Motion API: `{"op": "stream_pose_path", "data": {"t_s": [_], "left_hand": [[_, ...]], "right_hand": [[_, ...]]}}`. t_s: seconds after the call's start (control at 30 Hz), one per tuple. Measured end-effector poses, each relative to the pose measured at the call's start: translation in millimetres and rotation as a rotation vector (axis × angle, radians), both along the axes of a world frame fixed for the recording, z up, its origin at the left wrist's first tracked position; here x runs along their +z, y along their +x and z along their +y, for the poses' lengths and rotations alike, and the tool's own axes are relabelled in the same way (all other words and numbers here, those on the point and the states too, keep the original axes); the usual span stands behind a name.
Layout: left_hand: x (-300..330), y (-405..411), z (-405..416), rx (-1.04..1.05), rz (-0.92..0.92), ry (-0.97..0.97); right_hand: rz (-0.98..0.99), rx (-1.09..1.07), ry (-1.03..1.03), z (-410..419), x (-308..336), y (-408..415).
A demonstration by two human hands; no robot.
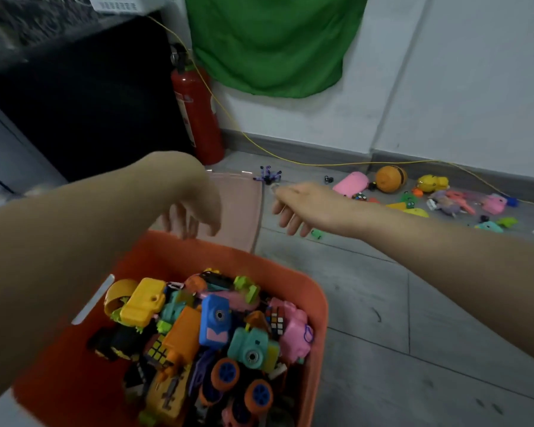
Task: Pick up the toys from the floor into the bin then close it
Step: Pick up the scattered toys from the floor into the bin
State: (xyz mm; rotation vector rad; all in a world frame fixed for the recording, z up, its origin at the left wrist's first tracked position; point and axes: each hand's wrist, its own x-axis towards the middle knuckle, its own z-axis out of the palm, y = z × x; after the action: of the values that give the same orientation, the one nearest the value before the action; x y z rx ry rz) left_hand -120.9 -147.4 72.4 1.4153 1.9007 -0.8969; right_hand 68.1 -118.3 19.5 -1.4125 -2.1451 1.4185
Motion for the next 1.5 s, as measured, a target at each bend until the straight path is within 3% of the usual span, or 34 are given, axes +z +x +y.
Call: {"op": "stream_pose_path", "data": {"t_s": [0.1, 0.17, 0.3, 0.6, 0.83, 0.97, 1.07, 1.3, 1.5], "left_hand": [[-23, 42, 23, -0.075, -0.288, 0.250], [-36, 78, 39, -0.130, -0.376, 0.356], [-87, 133, 69, -0.192, -0.331, 0.399], [-182, 173, 118, 0.012, -0.210, 0.365], [-239, 163, 148, 0.075, -0.148, 0.343], [-258, 166, 159, 0.122, -0.230, 0.525], [-267, 180, 164, 0.078, -0.257, 0.503], [-274, 206, 156, 0.082, -0.275, 0.484], [-267, 209, 136, 0.208, -0.381, 0.569]], "right_hand": [[-0.114, -0.089, 0.012, 24, -15, 42], [-0.261, -0.103, 0.072, 36, -32, 75], [-0.520, -0.108, 0.207, 47, -68, 137], [-0.690, -0.114, 0.187, 100, -152, 243], [-0.834, -0.057, 0.237, 165, -186, 267], [-0.798, -0.046, 0.211, 177, -202, 268], [-0.719, -0.101, 0.262, 175, -214, 269], [-0.754, -0.137, 0.526, 147, -230, 273], [-0.672, -0.176, 0.558, 131, -220, 277]]}}
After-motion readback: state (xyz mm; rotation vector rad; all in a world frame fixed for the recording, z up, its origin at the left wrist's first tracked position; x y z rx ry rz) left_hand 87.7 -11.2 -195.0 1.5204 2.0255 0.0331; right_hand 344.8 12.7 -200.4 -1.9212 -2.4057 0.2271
